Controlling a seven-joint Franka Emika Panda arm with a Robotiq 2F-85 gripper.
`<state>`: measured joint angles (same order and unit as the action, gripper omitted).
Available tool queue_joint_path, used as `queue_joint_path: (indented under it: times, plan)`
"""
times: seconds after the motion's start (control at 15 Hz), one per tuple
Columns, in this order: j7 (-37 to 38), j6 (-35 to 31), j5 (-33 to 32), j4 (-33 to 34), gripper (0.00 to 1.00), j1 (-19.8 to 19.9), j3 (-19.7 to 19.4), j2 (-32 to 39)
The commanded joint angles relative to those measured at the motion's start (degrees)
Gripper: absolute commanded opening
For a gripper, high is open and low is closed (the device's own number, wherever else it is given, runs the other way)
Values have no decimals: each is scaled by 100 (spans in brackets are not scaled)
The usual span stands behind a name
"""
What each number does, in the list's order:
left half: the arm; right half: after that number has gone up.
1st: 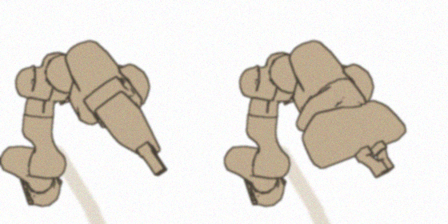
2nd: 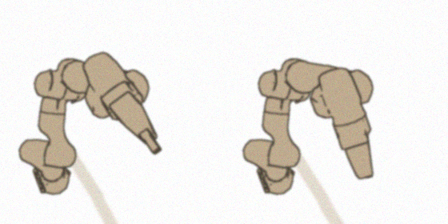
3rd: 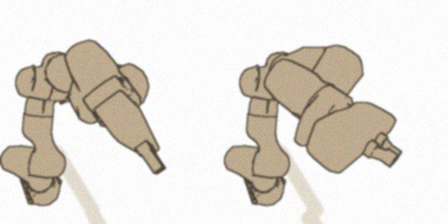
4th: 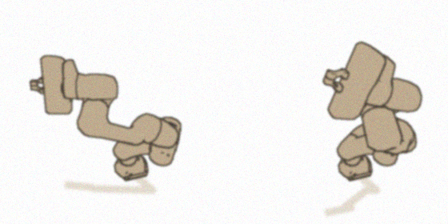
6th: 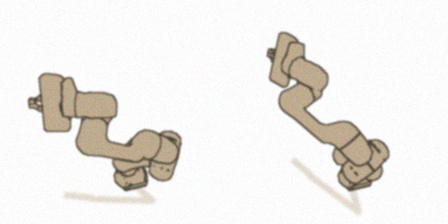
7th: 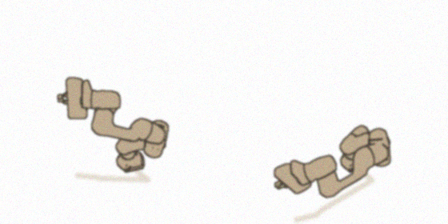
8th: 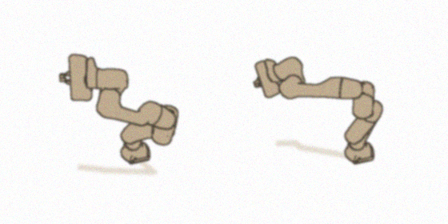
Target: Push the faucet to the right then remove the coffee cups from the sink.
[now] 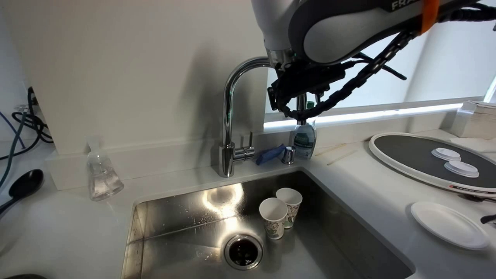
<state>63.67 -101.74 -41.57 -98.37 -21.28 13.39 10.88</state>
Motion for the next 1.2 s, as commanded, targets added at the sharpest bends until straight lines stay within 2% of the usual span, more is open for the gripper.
queue_joint_path:
  times: [0.0,0.67,0.93,1.13]
  plan:
    - [10,-63,-3,146,100,13,10,67]
    - [-143,586,1368,-242,100,26,217,-679]
    - [-176,235,2156,-479,100,-1,378,-929]
    - [-116,-313,2615,-763,100,-111,596,-1029]
